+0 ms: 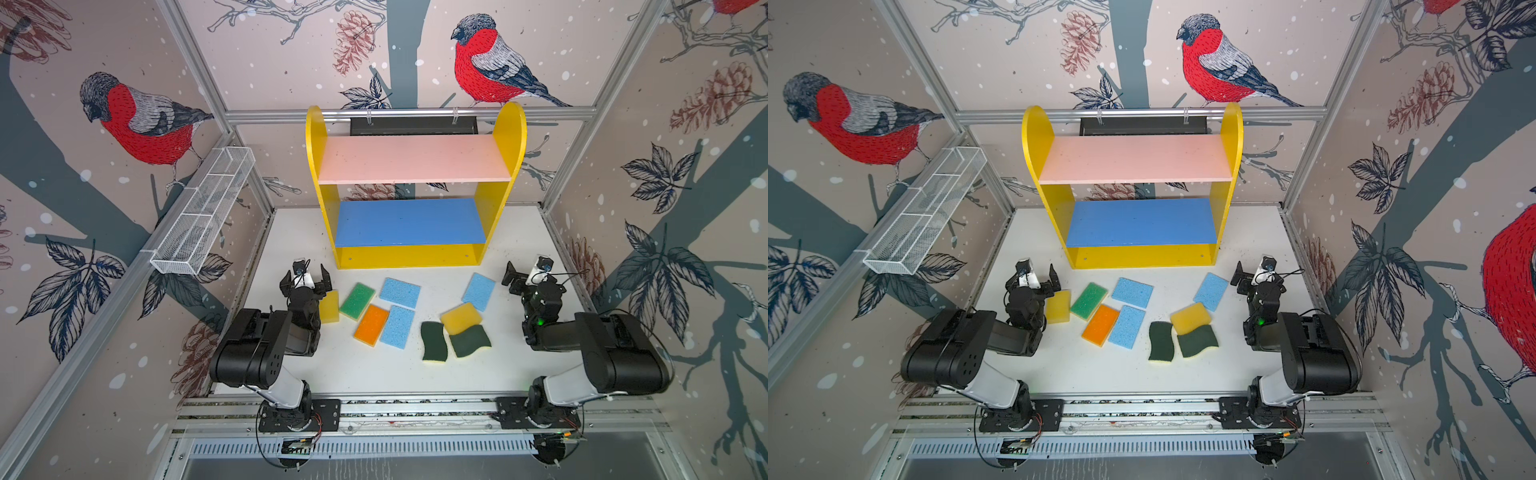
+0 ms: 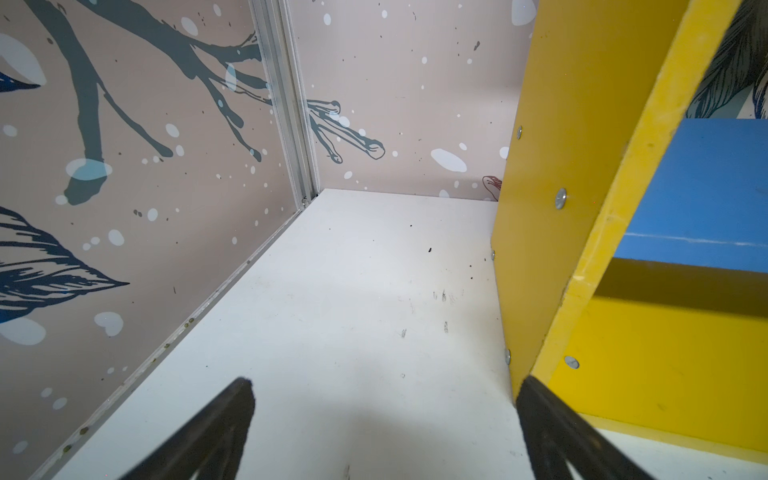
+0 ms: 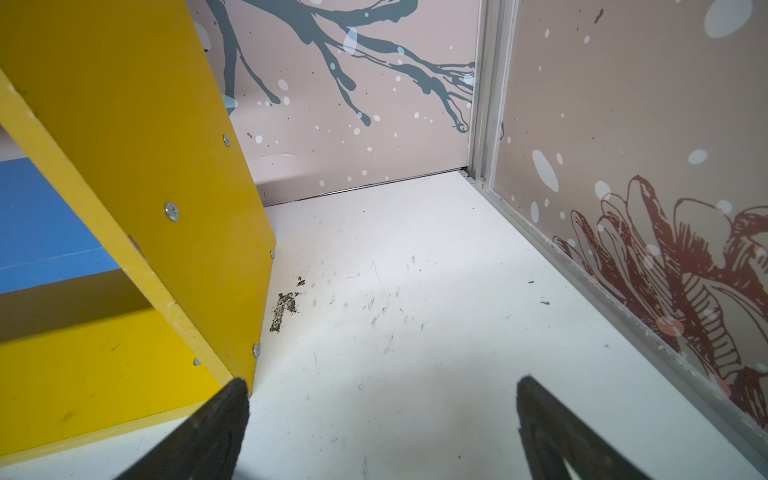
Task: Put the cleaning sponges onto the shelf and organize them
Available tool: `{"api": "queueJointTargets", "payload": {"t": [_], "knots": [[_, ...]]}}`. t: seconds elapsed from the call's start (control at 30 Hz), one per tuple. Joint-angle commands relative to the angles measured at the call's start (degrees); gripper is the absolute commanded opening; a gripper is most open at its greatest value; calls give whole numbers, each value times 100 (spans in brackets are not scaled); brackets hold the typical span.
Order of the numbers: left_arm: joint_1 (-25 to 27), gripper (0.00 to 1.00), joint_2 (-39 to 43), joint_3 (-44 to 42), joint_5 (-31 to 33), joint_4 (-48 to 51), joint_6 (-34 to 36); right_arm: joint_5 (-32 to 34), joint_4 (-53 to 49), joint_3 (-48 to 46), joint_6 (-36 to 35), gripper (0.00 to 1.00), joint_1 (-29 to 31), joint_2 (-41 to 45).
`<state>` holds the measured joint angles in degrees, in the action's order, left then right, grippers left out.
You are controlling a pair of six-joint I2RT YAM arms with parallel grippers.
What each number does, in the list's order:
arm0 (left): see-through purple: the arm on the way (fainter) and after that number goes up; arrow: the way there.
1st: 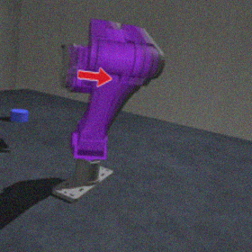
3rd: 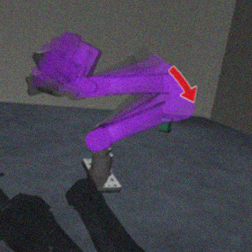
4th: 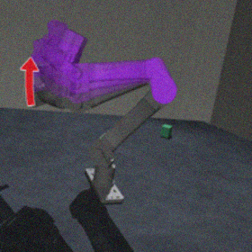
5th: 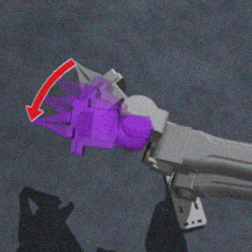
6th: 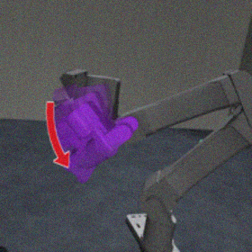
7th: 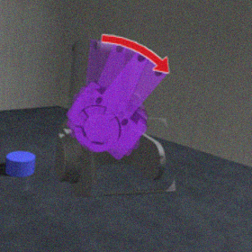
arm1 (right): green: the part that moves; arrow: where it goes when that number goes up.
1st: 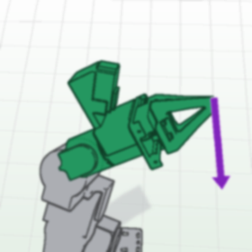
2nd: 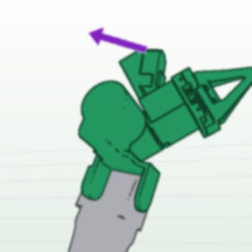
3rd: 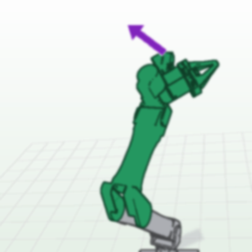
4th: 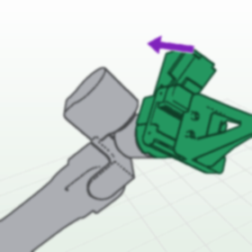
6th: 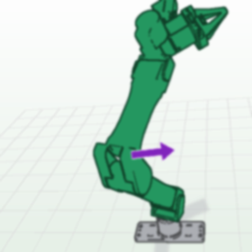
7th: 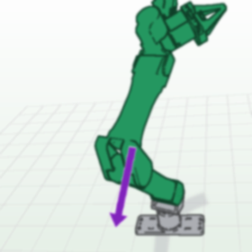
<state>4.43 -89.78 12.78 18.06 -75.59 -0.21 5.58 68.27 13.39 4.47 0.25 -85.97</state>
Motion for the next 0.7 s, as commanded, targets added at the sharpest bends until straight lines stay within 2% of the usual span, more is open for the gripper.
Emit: {"api": "queueJointTargets", "payload": {"t": [0.0,0.17,0.3,0.37,0.5,0.67], "knots": [[-12,98,13,-3,-2,-126,-32,-15,-7,15,-15,100,-6,22],[-4,98,212,12,-79,51,-13,47,-2,33,-8,100,-8,55],[-3,98,618,54,-15,473,-14,131,-1514,675,-17,100,22,530],[13,98,800,127,9,727,-6,447,-1856,800,18,100,94,740],[50,98,1416,696,600,2293,-391,1066,-2413,950,34,100,420,1209],[58,98,1979,1377,255,3766,-606,1576,-3774,1462,788,100,944,1632]]}}
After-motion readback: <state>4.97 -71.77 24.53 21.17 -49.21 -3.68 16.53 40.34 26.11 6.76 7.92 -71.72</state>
